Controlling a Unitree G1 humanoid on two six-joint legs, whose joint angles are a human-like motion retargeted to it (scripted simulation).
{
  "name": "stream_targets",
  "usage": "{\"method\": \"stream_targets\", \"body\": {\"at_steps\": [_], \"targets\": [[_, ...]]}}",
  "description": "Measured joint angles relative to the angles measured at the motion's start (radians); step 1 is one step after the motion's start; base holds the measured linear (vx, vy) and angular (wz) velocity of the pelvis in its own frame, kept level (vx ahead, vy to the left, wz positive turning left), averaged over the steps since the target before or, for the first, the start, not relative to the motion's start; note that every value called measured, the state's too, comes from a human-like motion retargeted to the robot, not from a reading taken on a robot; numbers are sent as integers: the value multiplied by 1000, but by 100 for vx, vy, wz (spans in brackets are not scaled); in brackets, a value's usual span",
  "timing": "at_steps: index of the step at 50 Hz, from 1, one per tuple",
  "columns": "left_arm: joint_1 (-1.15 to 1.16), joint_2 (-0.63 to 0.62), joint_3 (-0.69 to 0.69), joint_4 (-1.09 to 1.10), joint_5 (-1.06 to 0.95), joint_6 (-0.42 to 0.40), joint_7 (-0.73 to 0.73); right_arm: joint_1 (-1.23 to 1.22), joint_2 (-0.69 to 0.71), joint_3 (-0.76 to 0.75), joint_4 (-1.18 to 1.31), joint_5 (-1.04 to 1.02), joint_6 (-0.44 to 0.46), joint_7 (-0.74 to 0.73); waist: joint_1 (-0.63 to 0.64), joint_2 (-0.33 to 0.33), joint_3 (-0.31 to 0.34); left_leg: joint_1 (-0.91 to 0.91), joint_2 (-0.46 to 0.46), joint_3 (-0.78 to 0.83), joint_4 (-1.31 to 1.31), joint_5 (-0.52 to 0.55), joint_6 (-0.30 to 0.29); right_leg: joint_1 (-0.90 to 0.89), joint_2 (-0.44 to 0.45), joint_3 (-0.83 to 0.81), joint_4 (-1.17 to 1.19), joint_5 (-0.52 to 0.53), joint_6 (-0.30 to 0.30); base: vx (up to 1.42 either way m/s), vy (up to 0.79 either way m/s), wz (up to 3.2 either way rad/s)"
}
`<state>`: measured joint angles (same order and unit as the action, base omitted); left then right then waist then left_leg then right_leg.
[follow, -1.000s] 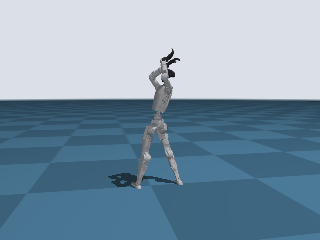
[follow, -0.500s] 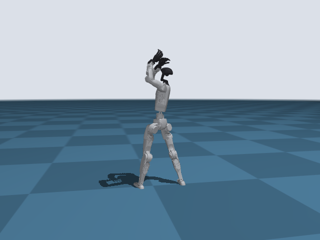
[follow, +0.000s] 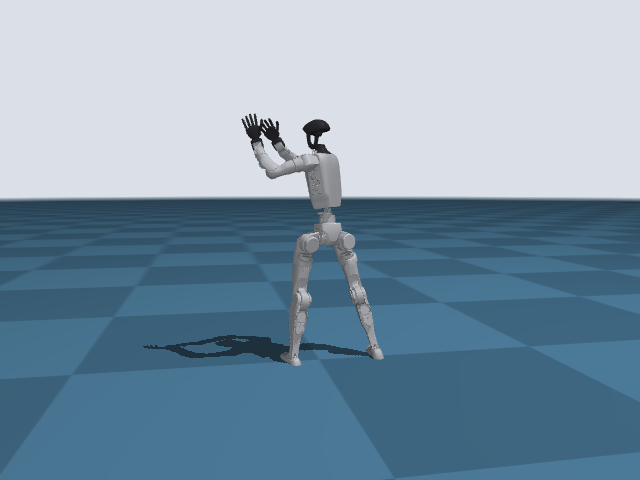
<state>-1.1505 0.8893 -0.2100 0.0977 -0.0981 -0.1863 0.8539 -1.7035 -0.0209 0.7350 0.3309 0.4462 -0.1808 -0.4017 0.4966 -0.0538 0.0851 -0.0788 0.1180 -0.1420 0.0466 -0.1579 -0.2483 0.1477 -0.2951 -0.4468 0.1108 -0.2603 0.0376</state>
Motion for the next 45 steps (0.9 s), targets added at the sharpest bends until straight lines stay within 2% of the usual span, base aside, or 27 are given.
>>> {"method": "stream_targets", "body": {"at_steps": [2,8,15,23,26,30,32,36,45], "targets": [[133,-32,43,5,-43,-1,-28,128,55,-14,17,29,15,37,-19,-5,13,-10,4,24,12,-5,9,-28,-3,18,15,-2,-6,-8,10,-66],[380,-325,16,120,-118,13,-43,513,96,-16,132,64,48,41,-22,35,126,-25,12,96,26,-9,52,-94,-14,41,42,4,12,-11,8,-64],[509,-659,-148,532,-335,65,-195,911,125,-87,421,111,118,-15,-130,64,191,-24,14,157,26,-10,75,-123,-18,65,27,26,20,-10,2,-44],[516,-926,-246,1008,-378,145,-319,1071,159,-191,765,307,130,-80,-329,88,232,-15,33,221,49,-11,47,-139,-4,133,-13,48,12,-9,-6,-45],[501,-985,-266,1109,-435,151,-330,1092,146,-192,808,322,149,-64,-401,100,267,-9,49,255,62,-11,48,-154,10,173,-20,55,10,-11,-10,-64],[466,-1027,-265,1172,-512,158,-312,1090,123,-190,817,317,168,-51,-480,99,325,17,48,322,20,22,113,-190,14,242,-32,69,8,-13,-11,-81],[449,-1034,-258,1188,-533,159,-315,1078,121,-199,824,307,170,-53,-517,103,355,27,61,352,16,26,117,-205,29,275,-39,76,8,-12,-13,-83],[433,-1028,-260,1201,-577,152,-333,1043,127,-201,852,285,178,-59,-588,106,401,37,89,412,4,40,113,-237,61,332,-63,93,10,-11,-15,-78],[383,-1053,-210,1280,-624,172,-407,1000,129,-242,923,207,192,-92,-681,124,419,37,136,496,-19,77,71,-273,117,390,-144,133,30,-6,-17,-49]]}}
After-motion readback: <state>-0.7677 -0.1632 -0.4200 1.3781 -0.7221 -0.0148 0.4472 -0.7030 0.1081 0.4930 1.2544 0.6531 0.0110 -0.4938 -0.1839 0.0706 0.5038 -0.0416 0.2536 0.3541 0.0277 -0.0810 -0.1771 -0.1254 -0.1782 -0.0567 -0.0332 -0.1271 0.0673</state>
